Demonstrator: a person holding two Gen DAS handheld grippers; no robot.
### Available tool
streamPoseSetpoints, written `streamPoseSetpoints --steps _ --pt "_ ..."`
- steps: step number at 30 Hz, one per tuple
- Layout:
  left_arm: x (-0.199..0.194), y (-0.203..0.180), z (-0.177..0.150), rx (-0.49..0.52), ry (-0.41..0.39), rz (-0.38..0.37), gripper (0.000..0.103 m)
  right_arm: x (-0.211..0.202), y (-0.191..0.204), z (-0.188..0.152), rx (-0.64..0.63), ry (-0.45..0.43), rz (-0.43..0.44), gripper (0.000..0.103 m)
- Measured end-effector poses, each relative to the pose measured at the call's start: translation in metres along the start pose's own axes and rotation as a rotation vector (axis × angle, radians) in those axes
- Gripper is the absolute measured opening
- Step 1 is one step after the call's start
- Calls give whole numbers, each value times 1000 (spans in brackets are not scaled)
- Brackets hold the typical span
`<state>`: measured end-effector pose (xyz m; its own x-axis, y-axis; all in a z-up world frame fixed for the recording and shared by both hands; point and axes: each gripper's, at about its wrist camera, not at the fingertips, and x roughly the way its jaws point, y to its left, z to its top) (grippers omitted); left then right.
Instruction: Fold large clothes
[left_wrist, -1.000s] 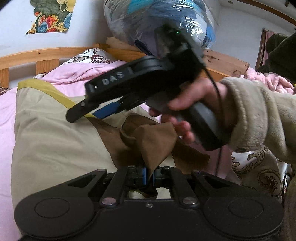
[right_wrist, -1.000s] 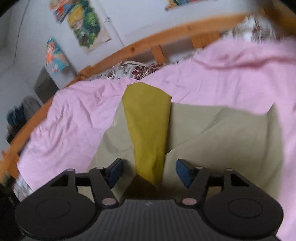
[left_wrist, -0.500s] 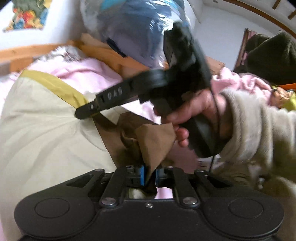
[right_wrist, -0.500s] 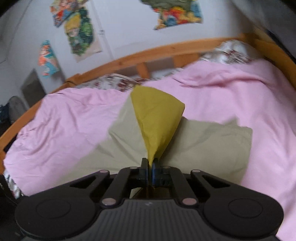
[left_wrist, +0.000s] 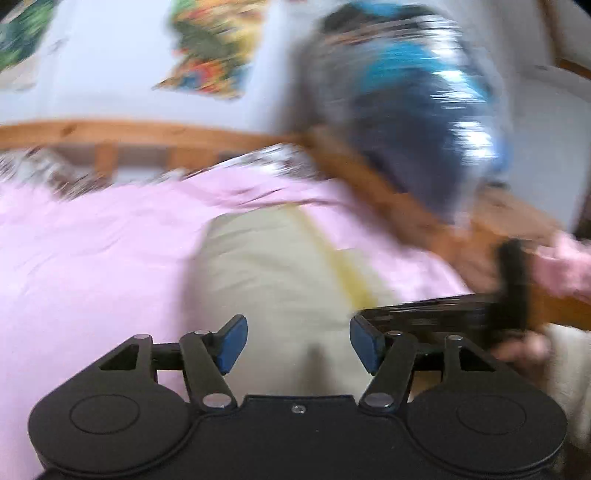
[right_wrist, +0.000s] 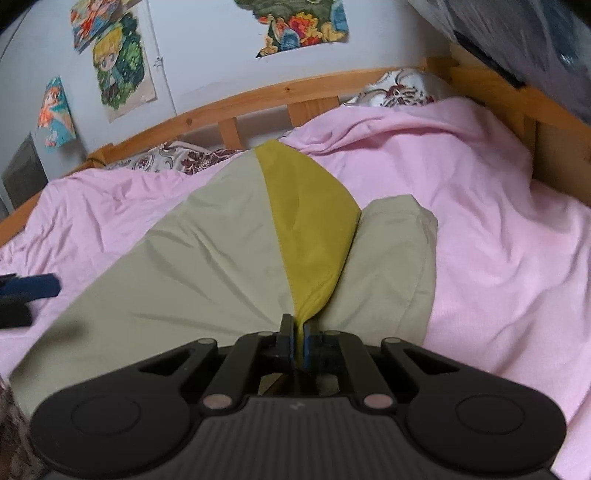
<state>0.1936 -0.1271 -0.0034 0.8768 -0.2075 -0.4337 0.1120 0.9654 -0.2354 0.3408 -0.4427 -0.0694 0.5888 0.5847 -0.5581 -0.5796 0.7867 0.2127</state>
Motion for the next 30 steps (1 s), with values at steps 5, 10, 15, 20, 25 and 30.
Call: streamPoseSetpoints --steps 5,10,15,20,25,30 --pt "24 33 -14 -132 66 -20 73 1 6 -4 -61 -15 -40 8" --pt "50 33 -21 -121 128 -18 73 5 8 -7 -106 -8 -64 14" --pt "67 40 -27 -150 166 -17 74 -8 24 15 -214 -48 -133 49" --pt "70 38 -28 -149 167 -13 77 -1 47 59 -285 -127 -56 64" --pt "71 40 -29 -161 166 -17 78 49 85 83 -448 -126 21 62" --pt "75 48 -30 -213 176 -26 81 99 84 81 -482 -40 2 60"
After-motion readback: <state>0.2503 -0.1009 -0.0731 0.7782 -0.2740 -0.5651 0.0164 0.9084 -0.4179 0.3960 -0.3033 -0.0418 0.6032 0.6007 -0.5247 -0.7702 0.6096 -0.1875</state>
